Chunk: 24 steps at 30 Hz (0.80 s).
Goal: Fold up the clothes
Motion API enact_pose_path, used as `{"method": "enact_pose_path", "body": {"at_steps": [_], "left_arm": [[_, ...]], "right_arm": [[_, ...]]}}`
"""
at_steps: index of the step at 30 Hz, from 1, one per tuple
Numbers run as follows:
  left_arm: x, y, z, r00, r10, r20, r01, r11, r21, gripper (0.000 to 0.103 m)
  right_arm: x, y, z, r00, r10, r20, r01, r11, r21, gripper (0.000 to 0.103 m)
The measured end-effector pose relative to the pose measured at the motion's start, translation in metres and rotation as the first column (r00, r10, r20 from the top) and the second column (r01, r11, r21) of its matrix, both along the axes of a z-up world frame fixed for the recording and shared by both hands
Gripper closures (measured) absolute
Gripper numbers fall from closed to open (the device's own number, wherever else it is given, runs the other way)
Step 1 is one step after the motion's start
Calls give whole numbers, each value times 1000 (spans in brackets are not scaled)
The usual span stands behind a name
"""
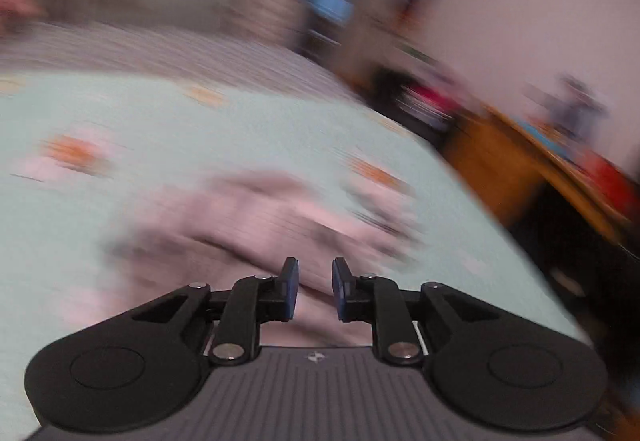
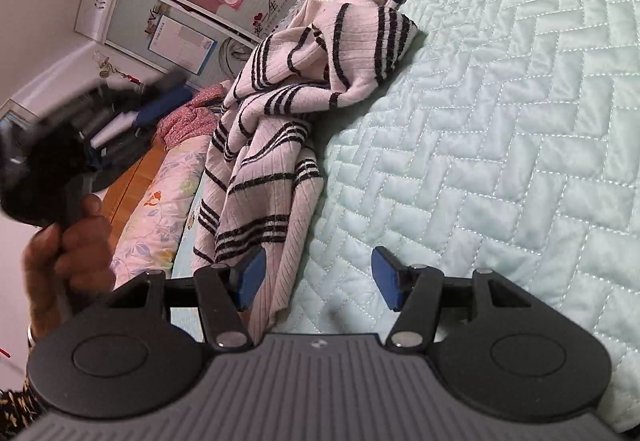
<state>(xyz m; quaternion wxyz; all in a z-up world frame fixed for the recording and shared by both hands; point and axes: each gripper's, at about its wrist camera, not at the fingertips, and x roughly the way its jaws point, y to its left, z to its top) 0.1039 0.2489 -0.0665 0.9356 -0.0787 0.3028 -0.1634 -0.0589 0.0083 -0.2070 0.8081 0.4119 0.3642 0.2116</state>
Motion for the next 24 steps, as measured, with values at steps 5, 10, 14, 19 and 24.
{"method": "enact_pose_path", "body": {"at_steps": [5,10,14,19,24], "left_arm": [[47,61,-40,984,158,-78,-144,976,163,82],[70,64,-72,988,112,-104,-86,971,224,82],[80,58,-77,993,55,-100,-33,977,209,81],[98,50,-86,995,34,-99,-10,972,236,80],[111,37,-89,992,85,-97,-50,949,313,98]], "right_arm": [[2,1,0,1000,-4,-8,4,1000,-2,43],[4,0,-1,1000,-2,-20,2,1000,1,43],[6,0,-1,1000,1,-26,-1,1000,0,43],[5,1,-1,1000,-2,-24,2,1000,-3,43],[5,3,1,1000,-6,-26,6,1000,-16,43]]}}
